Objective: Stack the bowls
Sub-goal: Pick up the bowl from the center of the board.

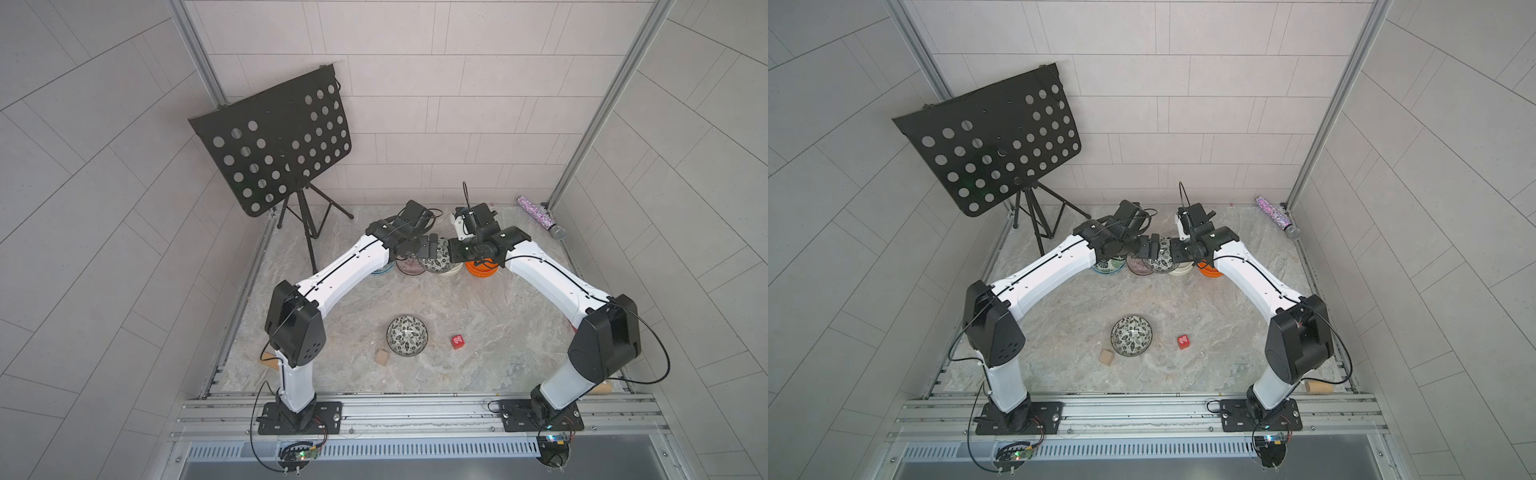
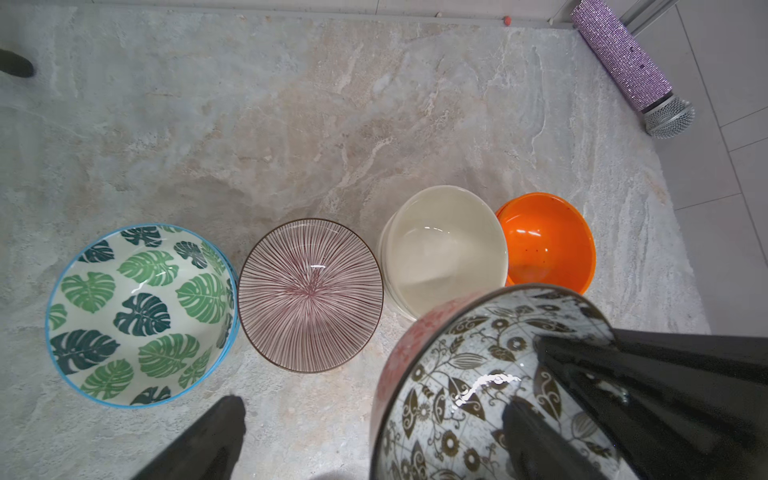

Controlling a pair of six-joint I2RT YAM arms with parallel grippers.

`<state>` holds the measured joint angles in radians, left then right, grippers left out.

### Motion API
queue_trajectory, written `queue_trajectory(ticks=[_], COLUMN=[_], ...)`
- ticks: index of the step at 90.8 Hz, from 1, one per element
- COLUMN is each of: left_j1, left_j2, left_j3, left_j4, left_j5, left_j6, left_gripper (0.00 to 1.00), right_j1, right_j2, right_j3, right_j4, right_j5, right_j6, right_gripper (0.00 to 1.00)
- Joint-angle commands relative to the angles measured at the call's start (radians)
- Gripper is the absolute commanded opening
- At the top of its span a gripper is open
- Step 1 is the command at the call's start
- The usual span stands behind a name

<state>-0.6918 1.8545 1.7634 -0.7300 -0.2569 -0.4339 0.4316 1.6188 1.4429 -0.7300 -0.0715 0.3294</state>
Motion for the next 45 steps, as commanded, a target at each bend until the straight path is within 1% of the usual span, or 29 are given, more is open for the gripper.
queue_trajectory(ticks=[1, 8, 12, 18, 23, 31, 36, 39, 45], left_j1=[-0.002, -0.002, -0.002, -0.002, 0.007, 0.043, 0.079, 0.105, 0.152], left_j2=[-0.076, -0.121, -0.151, -0.204, -0.249, -0.306, -0.333, -0.342, -0.359], left_j3=[-0.003, -0.021, -0.042, -0.107, -0.178, -0.275, -0.32, -0.333, -0.365], left_j4=[0.001, 0.003, 0.011, 0.065, 0.114, 0.166, 0.159, 0.146, 0.128], left_j5=[-0.073, -0.135, -0.193, -0.297, -0.355, -0.409, -0.444, -0.445, -0.407], left_j6=[0.034, 0.055, 0.059, 0.079, 0.1, 0.115, 0.109, 0.105, 0.096], left_gripper=[1.0, 1.0, 1.0, 1.0, 1.0, 1.0, 1.0, 1.0, 0.98], right_j1=[-0.053, -0.118, -0.17, -0.254, -0.345, -0.479, -0.554, -0.595, -0.661], right_j2=[-0.028, -0.045, -0.057, -0.074, -0.083, -0.086, -0.08, -0.073, -0.052], right_j3=[-0.008, -0.009, -0.008, -0.014, -0.027, -0.057, -0.074, -0.085, -0.111], right_j4=[-0.001, -0.019, -0.025, -0.027, -0.025, -0.017, -0.015, -0.011, 0.007], right_j5=[-0.016, -0.025, -0.042, -0.08, -0.111, -0.144, -0.144, -0.15, -0.162], right_j6=[-0.005, 0.001, 0.002, 0.011, 0.021, 0.04, 0.049, 0.055, 0.07], right_gripper=[0.0, 0.0, 0.0, 0.0, 0.0, 0.0, 0.0, 0.0, 0.0])
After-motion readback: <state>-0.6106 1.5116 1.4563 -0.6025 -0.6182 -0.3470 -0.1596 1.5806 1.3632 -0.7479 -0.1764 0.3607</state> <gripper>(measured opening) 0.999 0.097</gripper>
